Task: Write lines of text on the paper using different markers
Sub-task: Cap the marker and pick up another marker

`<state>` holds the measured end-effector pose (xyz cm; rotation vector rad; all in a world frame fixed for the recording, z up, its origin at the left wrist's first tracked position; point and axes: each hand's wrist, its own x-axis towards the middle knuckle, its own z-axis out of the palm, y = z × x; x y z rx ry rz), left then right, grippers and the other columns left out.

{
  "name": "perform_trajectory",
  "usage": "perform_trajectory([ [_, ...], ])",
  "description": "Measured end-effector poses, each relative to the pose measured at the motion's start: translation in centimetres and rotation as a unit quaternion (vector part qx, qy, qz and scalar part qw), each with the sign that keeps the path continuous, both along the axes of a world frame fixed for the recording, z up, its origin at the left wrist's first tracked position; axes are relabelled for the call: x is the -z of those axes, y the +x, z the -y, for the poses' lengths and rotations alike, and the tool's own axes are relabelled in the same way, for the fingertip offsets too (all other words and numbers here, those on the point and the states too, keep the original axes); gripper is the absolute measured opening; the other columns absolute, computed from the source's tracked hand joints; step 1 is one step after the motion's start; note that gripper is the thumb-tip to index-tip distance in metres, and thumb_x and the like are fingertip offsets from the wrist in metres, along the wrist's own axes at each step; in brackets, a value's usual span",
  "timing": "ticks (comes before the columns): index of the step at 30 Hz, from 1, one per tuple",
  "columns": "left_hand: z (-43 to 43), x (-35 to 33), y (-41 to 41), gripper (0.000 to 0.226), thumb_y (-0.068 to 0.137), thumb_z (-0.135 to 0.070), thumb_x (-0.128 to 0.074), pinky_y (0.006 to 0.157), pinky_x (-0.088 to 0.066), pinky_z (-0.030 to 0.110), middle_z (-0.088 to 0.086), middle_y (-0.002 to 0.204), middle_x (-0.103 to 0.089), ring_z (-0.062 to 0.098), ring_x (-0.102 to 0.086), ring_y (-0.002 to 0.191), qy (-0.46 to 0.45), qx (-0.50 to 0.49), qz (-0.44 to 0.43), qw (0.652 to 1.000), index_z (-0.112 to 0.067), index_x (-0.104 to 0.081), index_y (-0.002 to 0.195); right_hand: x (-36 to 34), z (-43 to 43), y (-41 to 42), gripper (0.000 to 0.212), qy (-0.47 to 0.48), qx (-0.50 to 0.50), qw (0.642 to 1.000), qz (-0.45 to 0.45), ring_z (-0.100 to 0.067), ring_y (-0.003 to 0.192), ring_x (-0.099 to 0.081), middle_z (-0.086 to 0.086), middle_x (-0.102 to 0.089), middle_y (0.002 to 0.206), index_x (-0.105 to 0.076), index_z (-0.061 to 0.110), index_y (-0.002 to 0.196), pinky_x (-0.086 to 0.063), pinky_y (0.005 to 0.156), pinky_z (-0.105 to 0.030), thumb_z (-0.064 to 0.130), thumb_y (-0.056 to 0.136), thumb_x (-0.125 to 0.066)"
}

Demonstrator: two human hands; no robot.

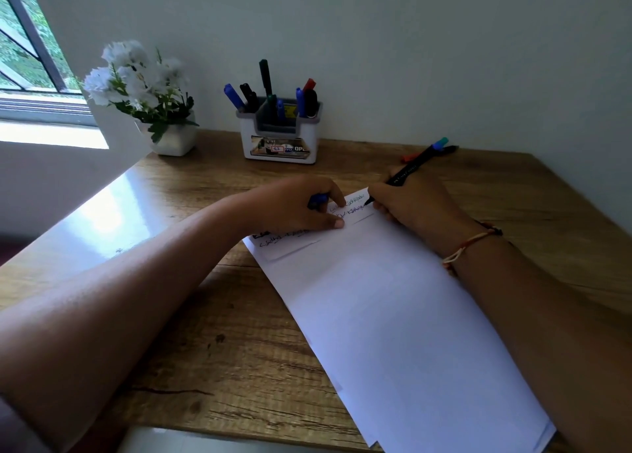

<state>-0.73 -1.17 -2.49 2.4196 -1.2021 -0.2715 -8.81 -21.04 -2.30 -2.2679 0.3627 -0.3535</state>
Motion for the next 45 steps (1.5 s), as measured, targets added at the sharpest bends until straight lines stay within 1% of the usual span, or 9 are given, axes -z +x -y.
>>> perform_trajectory([
  [3, 0.01, 0.09, 0.02, 0.038, 0.087, -0.049, -0.068, 0.077, -0.047, 0.027, -0.011, 0.096, -0.062, 0.009, -0.058, 0.086, -0.003, -0.004, -0.002, 1.000, -0.037, -0.060, 0.122, -0.01, -0.01, -0.06, 0.014, 0.015, 0.004, 1.000, 0.011, 0.000, 0.043, -0.057, 0.003, -0.071, 0.068, -0.064, 0.016, 0.074, -0.042, 0.042, -0.013, 0.024, 0.086, -0.061],
  [6, 0.02, 0.12, 0.05, 0.039, 0.086, -0.049, -0.069, 0.080, -0.050, 0.030, -0.010, 0.099, -0.063, 0.011, -0.059, 0.088, -0.002, -0.005, -0.003, 1.000, -0.037, -0.060, 0.122, -0.16, -0.10, -0.13, 0.014, 0.009, -0.004, 1.000, 0.001, -0.008, 0.053, -0.062, 0.001, -0.072, 0.070, -0.064, 0.015, 0.076, -0.049, 0.054, -0.022, 0.025, 0.086, -0.061],
  [10, -0.02, 0.06, 0.03, 0.039, 0.086, -0.050, -0.069, 0.089, -0.053, 0.038, -0.007, 0.109, -0.064, 0.013, -0.060, 0.095, 0.001, -0.003, -0.006, 1.000, -0.037, -0.060, 0.122, -0.05, -0.05, -0.16, 0.016, 0.021, 0.003, 1.000, 0.005, -0.011, 0.056, -0.063, -0.006, -0.074, 0.074, -0.068, 0.010, 0.080, -0.052, 0.059, -0.026, 0.024, 0.086, -0.062],
  [13, -0.04, 0.04, -0.02, 0.040, 0.086, -0.051, -0.069, 0.090, -0.053, 0.040, -0.007, 0.109, -0.064, 0.013, -0.060, 0.095, -0.001, -0.002, -0.006, 1.000, -0.037, -0.060, 0.122, -0.07, 0.00, -0.11, 0.014, 0.021, 0.003, 1.000, 0.004, -0.005, 0.047, -0.058, 0.001, -0.069, 0.067, -0.066, 0.011, 0.081, -0.048, 0.051, -0.022, 0.023, 0.086, -0.064],
  [25, 0.02, -0.04, -0.12, 0.041, 0.086, -0.050, -0.069, 0.090, -0.053, 0.038, -0.007, 0.111, -0.064, 0.011, -0.060, 0.096, 0.003, -0.006, -0.006, 1.000, -0.037, -0.060, 0.123, 0.10, 0.19, 0.01, 0.018, 0.041, 0.018, 0.999, 0.004, -0.007, 0.051, -0.062, 0.000, -0.070, 0.070, -0.061, 0.016, 0.070, -0.048, 0.055, -0.022, 0.024, 0.086, -0.063],
  [31, 0.06, -0.03, -0.12, 0.041, 0.085, -0.051, -0.068, 0.092, -0.052, 0.040, -0.007, 0.113, -0.064, 0.012, -0.060, 0.098, 0.005, -0.007, -0.005, 1.000, -0.038, -0.060, 0.123, 0.18, 0.30, 0.19, 0.021, 0.056, 0.033, 0.998, 0.006, -0.003, 0.045, -0.061, 0.002, -0.070, 0.069, -0.061, 0.017, 0.069, -0.049, 0.053, -0.021, 0.026, 0.088, -0.062],
  [35, 0.00, -0.06, -0.10, 0.042, 0.085, -0.053, -0.068, 0.093, -0.052, 0.036, -0.011, 0.115, -0.062, 0.006, -0.058, 0.099, 0.005, -0.008, -0.005, 1.000, -0.040, -0.059, 0.123, -0.02, 0.34, 0.17, 0.024, 0.011, 0.030, 0.999, -0.011, -0.010, 0.049, -0.057, -0.001, -0.065, 0.059, -0.056, 0.017, 0.064, -0.043, 0.053, -0.024, 0.028, 0.085, -0.059],
  [40, 0.02, -0.02, -0.04, 0.042, 0.085, -0.053, -0.068, 0.091, -0.053, 0.038, -0.009, 0.113, -0.062, 0.009, -0.059, 0.098, 0.006, -0.004, 0.005, 1.000, -0.038, -0.060, 0.124, 0.22, 0.36, 0.43, 0.020, 0.033, 0.045, 0.998, 0.000, 0.001, 0.036, -0.056, 0.003, -0.065, 0.064, -0.058, 0.017, 0.071, -0.039, 0.038, -0.012, 0.026, 0.088, -0.060],
  [45, -0.02, 0.07, 0.10, 0.042, 0.085, -0.054, -0.068, 0.087, -0.052, 0.029, -0.015, 0.112, -0.060, 0.004, -0.057, 0.096, 0.004, -0.001, 0.008, 1.000, -0.040, -0.059, 0.124, 0.50, 0.52, 0.67, 0.019, 0.079, 0.060, 0.995, 0.009, -0.002, 0.040, -0.060, 0.002, -0.070, 0.070, -0.064, 0.014, 0.075, -0.050, 0.050, -0.020, 0.027, 0.089, -0.062],
])
